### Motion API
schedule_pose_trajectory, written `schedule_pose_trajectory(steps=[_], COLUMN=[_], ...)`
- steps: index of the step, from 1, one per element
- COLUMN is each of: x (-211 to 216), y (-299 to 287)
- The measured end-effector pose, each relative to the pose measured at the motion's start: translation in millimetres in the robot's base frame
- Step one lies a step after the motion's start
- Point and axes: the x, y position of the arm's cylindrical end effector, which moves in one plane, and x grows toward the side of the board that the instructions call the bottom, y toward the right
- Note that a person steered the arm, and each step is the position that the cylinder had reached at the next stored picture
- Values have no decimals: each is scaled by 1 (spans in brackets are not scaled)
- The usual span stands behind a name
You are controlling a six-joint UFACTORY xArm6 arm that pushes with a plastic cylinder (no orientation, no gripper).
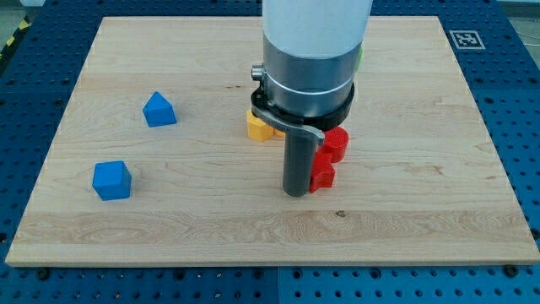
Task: Point your arm to the bottom right of the blue cube
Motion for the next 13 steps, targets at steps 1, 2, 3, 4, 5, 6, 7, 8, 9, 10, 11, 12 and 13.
schedule_pose_trajectory(steps=[1,2,3,4,5,6,7,8,9,10,11,12,13], x=[-1,-18,-20,-20,-19,-9,10,31,43,43,43,43,43], y=[0,4,4,-20,-39,-60,-63,-80,-123,-166,-177,-177,-187])
